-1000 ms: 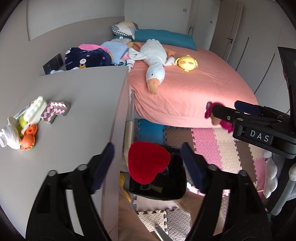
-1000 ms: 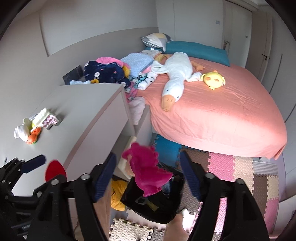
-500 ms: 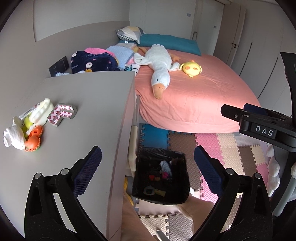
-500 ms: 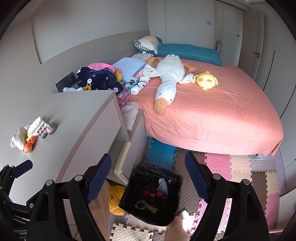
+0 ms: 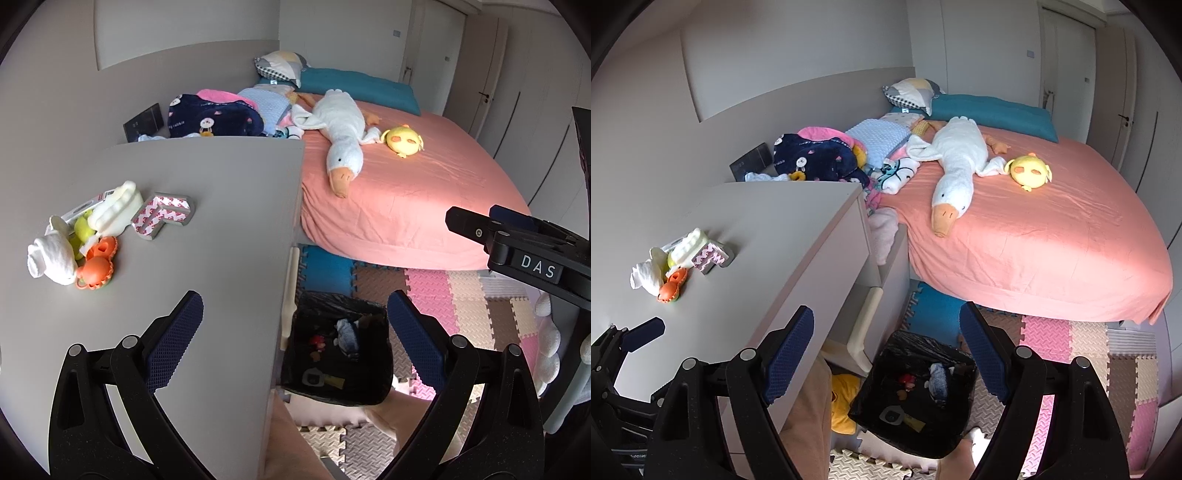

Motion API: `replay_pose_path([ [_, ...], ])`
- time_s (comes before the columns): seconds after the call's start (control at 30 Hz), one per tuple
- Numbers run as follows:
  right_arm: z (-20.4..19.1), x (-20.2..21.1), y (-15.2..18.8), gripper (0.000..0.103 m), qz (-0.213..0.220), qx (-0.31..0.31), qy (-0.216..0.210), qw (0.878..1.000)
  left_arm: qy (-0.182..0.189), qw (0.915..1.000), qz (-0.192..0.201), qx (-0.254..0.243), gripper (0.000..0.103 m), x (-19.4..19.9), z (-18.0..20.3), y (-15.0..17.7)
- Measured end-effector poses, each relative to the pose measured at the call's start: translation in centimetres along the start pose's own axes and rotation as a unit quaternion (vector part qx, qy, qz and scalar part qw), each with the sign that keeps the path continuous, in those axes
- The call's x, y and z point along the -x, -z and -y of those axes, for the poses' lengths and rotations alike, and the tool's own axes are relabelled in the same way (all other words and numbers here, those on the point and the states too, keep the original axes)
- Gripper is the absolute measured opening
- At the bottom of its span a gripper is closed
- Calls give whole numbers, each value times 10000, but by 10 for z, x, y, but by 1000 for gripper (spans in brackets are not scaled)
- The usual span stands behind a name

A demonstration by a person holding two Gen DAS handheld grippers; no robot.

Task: Collect trash
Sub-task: 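Raise both open tools out of the bin back over the desk, then grasp the orange toy with the left tool while the right tool grasps the patterned corner guard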

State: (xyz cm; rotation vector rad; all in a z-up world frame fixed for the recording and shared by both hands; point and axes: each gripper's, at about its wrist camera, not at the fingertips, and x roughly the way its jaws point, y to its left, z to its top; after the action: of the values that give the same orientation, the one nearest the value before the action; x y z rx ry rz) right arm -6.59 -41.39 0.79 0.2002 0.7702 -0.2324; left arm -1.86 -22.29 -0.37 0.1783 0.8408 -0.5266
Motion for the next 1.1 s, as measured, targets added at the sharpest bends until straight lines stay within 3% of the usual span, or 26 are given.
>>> replay_pose_path([
  [0.7,-92,-42,-7,81,-174,652,-839,9942,-673,9942,-124,832,96,1,-105,18],
  [1.1,-132,-75,-13,81,-419,997,-1092,9881,-981,9877,-264,1190,96,-17,-155,25],
])
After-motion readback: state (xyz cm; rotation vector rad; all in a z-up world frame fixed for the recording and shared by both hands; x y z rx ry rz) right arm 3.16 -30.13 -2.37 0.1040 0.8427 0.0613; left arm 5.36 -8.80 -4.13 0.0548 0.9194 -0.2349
